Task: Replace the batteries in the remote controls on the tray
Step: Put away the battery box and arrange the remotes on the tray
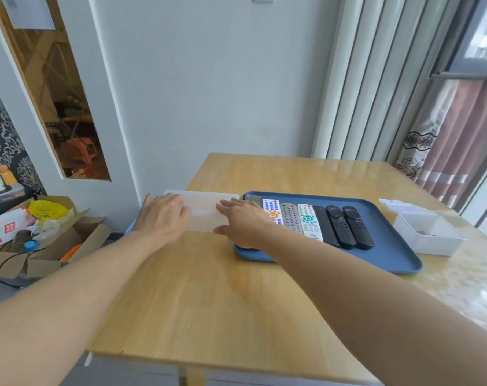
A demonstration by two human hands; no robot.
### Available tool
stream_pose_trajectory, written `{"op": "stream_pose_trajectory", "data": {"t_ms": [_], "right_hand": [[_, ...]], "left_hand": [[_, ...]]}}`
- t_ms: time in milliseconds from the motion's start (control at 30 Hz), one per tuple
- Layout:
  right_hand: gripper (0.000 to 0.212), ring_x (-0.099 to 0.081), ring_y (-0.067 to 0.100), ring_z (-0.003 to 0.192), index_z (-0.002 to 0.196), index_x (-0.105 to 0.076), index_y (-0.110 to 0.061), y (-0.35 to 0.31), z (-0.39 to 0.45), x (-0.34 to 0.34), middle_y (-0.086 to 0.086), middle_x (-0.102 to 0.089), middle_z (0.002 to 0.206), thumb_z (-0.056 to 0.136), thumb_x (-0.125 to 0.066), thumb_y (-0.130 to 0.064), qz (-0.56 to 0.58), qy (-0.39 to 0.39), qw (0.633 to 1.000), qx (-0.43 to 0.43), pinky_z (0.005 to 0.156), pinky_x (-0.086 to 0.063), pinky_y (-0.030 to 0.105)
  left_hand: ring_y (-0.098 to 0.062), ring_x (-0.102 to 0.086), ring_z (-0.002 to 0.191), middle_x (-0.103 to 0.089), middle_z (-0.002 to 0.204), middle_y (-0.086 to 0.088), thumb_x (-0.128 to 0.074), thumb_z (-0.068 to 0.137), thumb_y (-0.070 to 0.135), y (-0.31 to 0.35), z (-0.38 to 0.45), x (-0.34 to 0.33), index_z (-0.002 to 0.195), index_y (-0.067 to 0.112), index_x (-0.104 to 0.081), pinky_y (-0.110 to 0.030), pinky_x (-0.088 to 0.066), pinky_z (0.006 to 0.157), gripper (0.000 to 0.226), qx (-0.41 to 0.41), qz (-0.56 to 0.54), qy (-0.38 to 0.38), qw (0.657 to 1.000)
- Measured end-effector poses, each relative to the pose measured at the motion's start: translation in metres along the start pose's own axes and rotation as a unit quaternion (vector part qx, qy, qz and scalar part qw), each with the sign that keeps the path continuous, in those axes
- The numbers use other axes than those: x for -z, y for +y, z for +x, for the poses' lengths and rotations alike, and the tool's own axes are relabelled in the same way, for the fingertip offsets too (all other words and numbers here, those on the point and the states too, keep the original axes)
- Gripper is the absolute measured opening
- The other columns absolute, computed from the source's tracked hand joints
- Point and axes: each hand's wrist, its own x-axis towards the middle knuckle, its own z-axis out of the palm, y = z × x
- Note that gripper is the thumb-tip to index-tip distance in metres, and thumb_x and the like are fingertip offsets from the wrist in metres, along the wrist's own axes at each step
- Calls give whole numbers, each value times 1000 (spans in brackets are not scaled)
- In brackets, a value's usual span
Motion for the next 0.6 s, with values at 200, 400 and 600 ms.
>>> {"op": "stream_pose_trajectory", "data": {"t_ms": [200,400,600], "right_hand": [[48,-33,22,144,150,-44,-29,101,-64,49,-4,-44,155,103,-49,-34,58,119,985,-110,116,-27,40],[42,-38,26,139,142,-53,-26,239,-158,71,1,-51,148,101,-49,-23,84,190,913,-351,110,-37,42],[42,-52,34,126,138,-56,-11,326,-220,49,11,-54,142,100,-54,-29,212,185,821,-497,98,-47,40]], "left_hand": [[-36,-55,121,-66,125,-16,-39,98,32,72,21,7,117,4,-68,-47,-35,110,44,-70,-95,133,984],[-23,-36,145,-54,146,-5,-58,100,29,214,5,-14,134,13,-58,-32,-22,119,38,-180,-217,71,957],[-18,-25,151,-43,153,3,-59,98,46,335,-10,-25,147,21,-46,-31,-19,120,57,-231,-257,-73,936]]}}
